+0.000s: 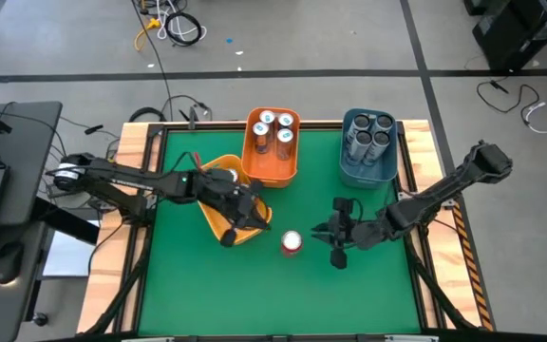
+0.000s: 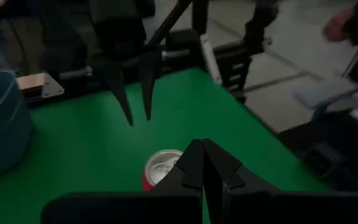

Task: Sort soda cans
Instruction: Put the orange soda can into the yellow bin

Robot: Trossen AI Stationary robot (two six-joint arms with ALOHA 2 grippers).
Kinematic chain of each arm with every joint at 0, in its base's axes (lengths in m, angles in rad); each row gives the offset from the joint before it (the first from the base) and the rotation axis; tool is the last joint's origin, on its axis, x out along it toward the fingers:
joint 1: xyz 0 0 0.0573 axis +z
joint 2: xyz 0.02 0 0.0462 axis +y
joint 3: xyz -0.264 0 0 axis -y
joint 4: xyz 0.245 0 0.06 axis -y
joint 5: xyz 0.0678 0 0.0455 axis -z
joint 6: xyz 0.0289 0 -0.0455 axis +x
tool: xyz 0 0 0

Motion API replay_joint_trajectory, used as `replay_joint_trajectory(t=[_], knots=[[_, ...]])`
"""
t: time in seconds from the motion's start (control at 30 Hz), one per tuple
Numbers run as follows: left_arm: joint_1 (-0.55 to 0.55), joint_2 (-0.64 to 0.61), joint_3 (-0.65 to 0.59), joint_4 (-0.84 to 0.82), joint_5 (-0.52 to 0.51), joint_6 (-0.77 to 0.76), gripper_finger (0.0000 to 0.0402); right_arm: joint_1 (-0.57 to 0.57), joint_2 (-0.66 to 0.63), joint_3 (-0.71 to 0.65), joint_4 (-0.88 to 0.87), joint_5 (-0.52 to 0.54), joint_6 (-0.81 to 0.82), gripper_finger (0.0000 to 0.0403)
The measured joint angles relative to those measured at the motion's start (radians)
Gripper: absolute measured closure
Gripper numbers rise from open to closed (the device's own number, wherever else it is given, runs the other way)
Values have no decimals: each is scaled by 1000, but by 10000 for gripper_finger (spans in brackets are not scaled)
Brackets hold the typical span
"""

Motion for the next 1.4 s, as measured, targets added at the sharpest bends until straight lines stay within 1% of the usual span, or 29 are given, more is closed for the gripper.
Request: replay_joint_trajectory(t=[0.07, 0.1, 0.13, 0.23, 0.3, 0.37, 0.47, 0.57, 0.7, 0.77, 0.87, 1.0, 1.1, 1.2, 1.3, 1.4], knots=[[-24, 27, 57, -84, -52, 32, 401, 8, 28, 0, -40, 1, 54, 374], [-35, 42, 90, -149, -76, 50, 401, 10, 53, 0, -36, 3, 71, 387], [-46, 60, 128, -214, -102, 63, 401, 12, 79, 0, -29, 3, 83, 391], [-70, 125, 247, -379, -157, 82, 401, 12, 171, -1, 33, 5, 90, 379], [-75, 168, 308, -443, -160, 84, 401, 11, 228, 0, 69, 5, 88, 378], [-74, 191, 328, -494, -164, 98, 401, 7, 282, -1, 112, 6, 88, 386], [-70, 220, 328, -492, -115, 103, 401, 5, 340, -1, 178, 6, 87, 400], [-70, 243, 327, -493, -71, 100, 401, 1, 389, 0, 245, 1, 85, 397], [-73, 262, 325, -492, -124, 49, 393, -7, 438, 0, 327, -11, 78, 401], [-73, 265, 326, -501, -131, 44, 376, -14, 460, 0, 367, -28, 78, 401], [-74, 265, 325, -496, -130, -2, 336, -20, 478, 0, 390, -49, 81, 401], [-74, 265, 325, -497, -130, -125, 266, -24, 482, 0, 404, -61, 80, 402], [-75, 265, 325, -483, -135, -171, 212, -24, 479, 0, 409, -70, 71, 402], [-78, 269, 325, -457, -168, -210, 163, -24, 477, 0, 424, -75, 60, 402], [-79, 284, 327, -442, -185, -216, 124, -24, 477, 0, 428, -81, 59, 402], [-81, 316, 332, -442, -186, -245, 94, -24, 477, 0, 429, -85, 57, 402]])
